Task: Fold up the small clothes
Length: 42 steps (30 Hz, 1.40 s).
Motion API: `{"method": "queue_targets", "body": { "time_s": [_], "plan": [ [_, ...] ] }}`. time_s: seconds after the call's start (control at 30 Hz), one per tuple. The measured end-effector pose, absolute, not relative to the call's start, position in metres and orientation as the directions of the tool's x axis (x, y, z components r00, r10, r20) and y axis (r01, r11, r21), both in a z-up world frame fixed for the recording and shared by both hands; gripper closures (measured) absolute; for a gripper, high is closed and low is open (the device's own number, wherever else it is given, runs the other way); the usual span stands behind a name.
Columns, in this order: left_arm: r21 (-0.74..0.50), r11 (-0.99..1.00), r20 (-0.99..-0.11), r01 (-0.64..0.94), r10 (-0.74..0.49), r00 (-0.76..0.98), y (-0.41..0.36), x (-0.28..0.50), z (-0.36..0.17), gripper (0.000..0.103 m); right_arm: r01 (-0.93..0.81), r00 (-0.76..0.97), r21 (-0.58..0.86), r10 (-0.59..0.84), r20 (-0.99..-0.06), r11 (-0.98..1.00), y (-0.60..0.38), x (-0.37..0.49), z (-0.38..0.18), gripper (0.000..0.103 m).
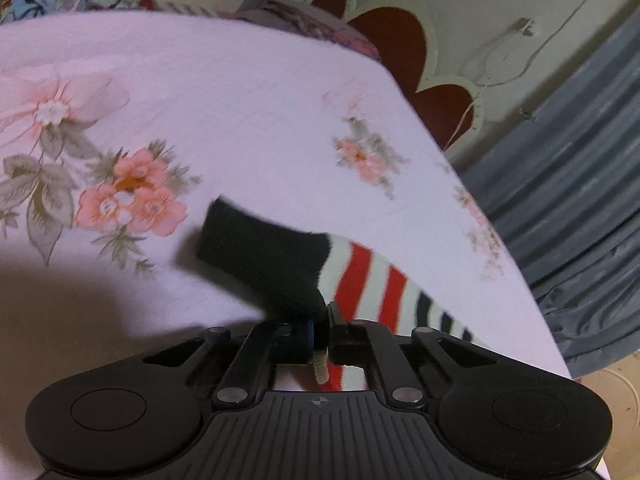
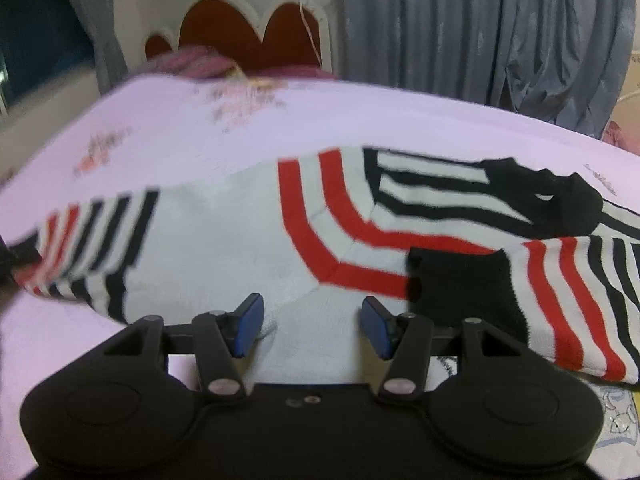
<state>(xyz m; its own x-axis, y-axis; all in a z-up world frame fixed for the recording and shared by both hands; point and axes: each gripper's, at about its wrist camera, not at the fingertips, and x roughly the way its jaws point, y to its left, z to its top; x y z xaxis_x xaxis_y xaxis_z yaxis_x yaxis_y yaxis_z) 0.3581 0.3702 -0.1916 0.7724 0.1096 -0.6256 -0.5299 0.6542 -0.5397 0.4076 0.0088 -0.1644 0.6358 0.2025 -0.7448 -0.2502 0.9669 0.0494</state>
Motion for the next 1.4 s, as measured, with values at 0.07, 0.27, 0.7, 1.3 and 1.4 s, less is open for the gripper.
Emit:
{"method": "queue_targets", "body": {
  "time_s": [0.07,0.27,0.7,1.3,1.4],
  "plan": [
    [-0.542,0.673,-0.604,-0.503,0.104,0.790,0.365,0.358,-0.181,0.098,-0.247,0.636,0.055,0.205,-0.744,0.968,0.007,0.408,-0.168,0.049],
    [-0.528,0.758,-0.522,-0.383,0.067,0.851,0.336,0.370,-0.144,0.098,-0.239,0.639,0.062,0.206,-0.741,0.969,0.005,0.406,-0.167,0.049],
    [-0.429,0.889,-0.453,0.162,-0.367,0.812,0.111,0.435,-0.092,0.098,-0.074,0.749,0.139,0.147,-0.646,0.988,-0.100,0.367,-0.115,0.050],
    [-0.116,0.939,-0.629,0.322,-0.321,0.708,0.003,0.388,-0.117,0.027,0.066,0.737,0.229,0.107,-0.667,0.971,-0.226,0.334,-0.123,0.040],
    [-0.057,0.968,-0.625,0.246,-0.227,0.747,0.036,0.375,-0.117,0.027,0.037,0.713,0.280,0.171,-0.680,0.959,-0.216,0.346,-0.128,0.037]
  ]
}}
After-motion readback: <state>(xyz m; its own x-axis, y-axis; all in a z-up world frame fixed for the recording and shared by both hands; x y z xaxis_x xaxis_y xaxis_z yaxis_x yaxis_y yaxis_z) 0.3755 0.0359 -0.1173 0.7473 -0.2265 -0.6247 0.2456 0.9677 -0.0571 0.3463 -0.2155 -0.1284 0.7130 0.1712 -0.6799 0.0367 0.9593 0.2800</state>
